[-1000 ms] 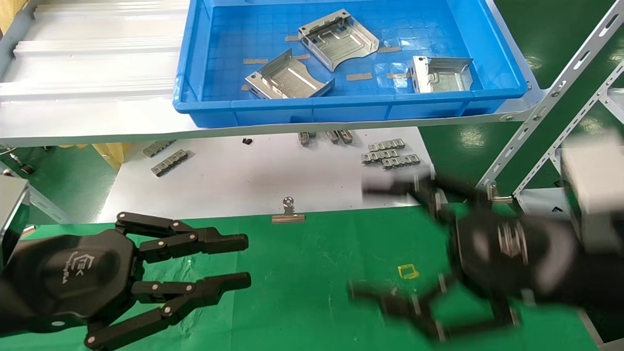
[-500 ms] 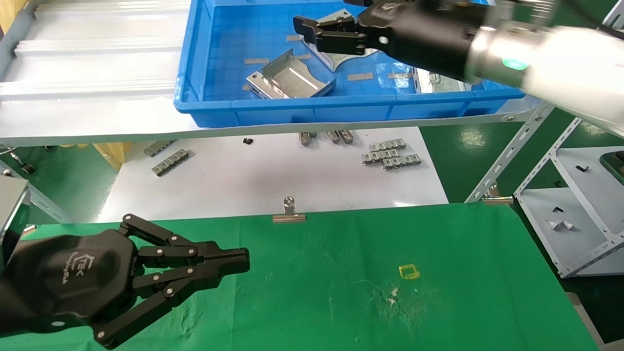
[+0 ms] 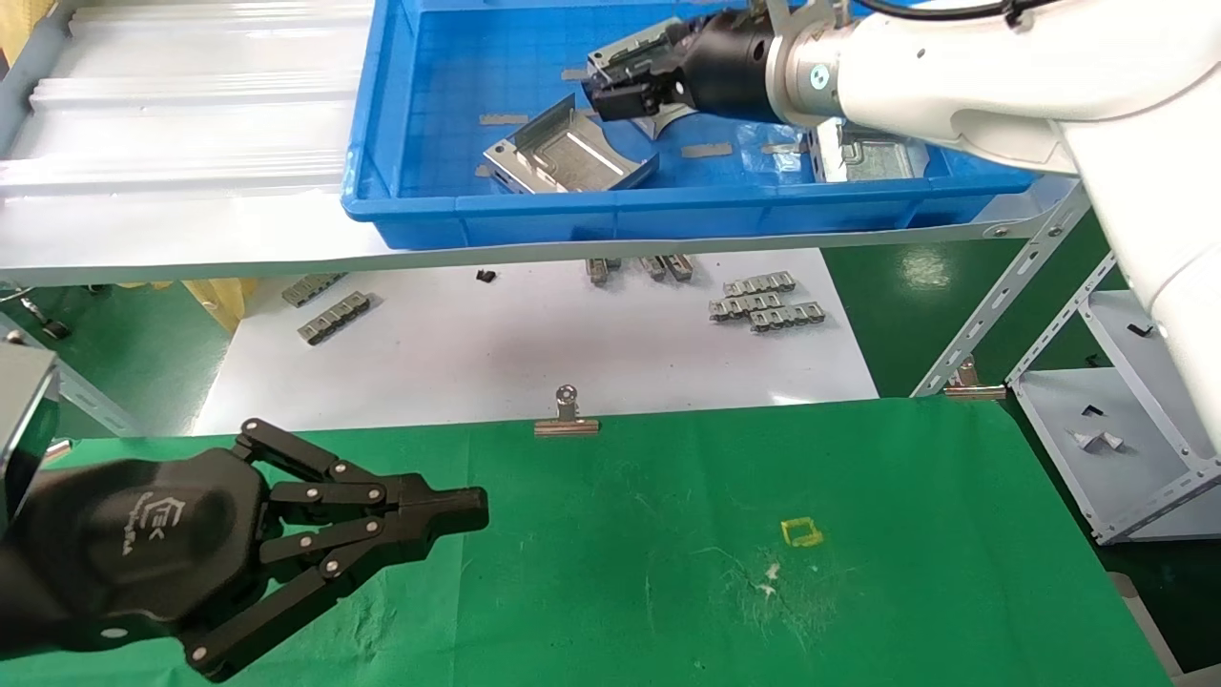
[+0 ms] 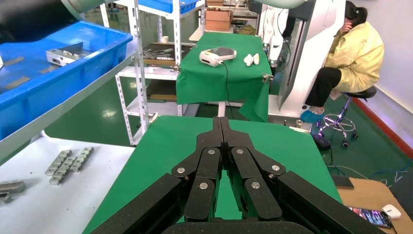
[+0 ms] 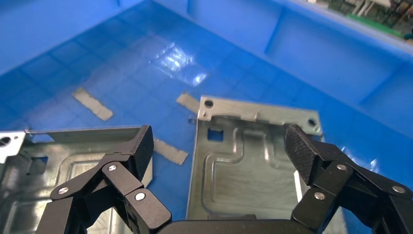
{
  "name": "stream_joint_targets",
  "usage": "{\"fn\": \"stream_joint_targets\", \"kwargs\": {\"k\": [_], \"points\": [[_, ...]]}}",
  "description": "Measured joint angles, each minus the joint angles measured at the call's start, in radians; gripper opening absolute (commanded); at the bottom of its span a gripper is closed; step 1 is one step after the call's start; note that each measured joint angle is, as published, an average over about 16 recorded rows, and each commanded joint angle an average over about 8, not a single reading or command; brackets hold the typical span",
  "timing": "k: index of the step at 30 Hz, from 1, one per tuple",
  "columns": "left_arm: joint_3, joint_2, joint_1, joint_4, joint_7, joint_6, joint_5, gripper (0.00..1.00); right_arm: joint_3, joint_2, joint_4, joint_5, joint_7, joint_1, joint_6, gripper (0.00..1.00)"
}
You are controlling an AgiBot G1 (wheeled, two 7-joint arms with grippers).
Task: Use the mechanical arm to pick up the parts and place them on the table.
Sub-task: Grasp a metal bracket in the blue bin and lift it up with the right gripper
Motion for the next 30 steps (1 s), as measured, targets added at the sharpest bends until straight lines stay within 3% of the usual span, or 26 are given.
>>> {"fn": "stream_joint_targets", "kwargs": {"k": [5,13,30], "points": [[0.000,0.000,0.000,0.000,0.000,0.000,0.000,0.03,-0.072,-0.018,-0.016,-0.010,0.057,0.015,0.034,0.00],[0.000,0.000,0.000,0.000,0.000,0.000,0.000,1.00,-0.204,-0.021,0.026,-0.014,0.203,0.019,0.100,0.00],[0.001,0.000,0.000,0.000,0.001,0.000,-0.001,1.00,-0.450,-0.019,0.112,-0.065,0.529,0.035,0.228,0.00]]}}
